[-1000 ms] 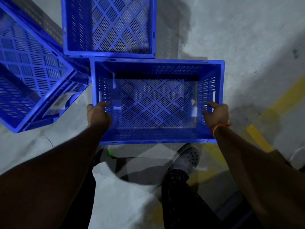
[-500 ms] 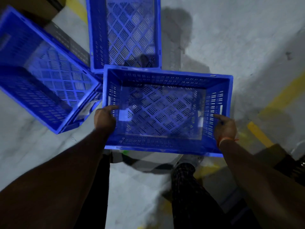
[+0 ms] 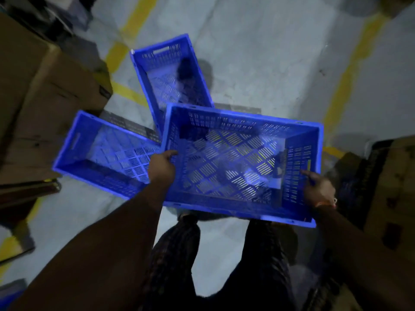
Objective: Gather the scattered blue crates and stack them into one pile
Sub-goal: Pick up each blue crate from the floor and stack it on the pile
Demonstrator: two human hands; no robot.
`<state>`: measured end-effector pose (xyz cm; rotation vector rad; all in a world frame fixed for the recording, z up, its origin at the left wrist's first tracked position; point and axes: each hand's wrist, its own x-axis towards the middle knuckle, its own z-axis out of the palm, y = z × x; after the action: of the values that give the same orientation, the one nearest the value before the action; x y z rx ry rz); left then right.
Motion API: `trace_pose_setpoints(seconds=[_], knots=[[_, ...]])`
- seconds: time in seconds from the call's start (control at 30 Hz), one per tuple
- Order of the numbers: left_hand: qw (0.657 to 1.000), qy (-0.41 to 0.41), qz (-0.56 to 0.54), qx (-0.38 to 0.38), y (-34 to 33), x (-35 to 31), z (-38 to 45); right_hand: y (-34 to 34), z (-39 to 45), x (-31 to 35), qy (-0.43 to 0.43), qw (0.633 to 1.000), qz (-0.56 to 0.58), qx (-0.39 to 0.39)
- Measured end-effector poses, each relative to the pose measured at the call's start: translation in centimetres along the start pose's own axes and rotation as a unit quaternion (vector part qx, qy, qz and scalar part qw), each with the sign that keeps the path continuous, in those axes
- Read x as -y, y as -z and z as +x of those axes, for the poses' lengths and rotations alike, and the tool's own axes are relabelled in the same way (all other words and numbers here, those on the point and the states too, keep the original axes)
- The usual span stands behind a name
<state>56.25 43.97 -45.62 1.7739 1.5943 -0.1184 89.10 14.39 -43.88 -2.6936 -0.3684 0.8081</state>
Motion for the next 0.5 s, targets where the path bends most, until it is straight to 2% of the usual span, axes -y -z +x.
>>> trace_pose_setpoints(seconds=[0.2,0.37,0.5], knots=[[0.995,-0.082,0.048,0.026,8.0,-1.6,-4.1,1.8,-13.1,-1.0,-0.069,0.991,0.088,-0.076],[0.987,-0.144,0.064,0.032,10.9,-2.4,-8.8,1.8,-21.7,-3.6,-0.081,0.977,0.136,-0.142],[0.973,-0.212,0.081,0.043,11.5,-1.8,-12.7,0.6,-28.4,-7.1,-0.106,0.942,0.244,-0.205]])
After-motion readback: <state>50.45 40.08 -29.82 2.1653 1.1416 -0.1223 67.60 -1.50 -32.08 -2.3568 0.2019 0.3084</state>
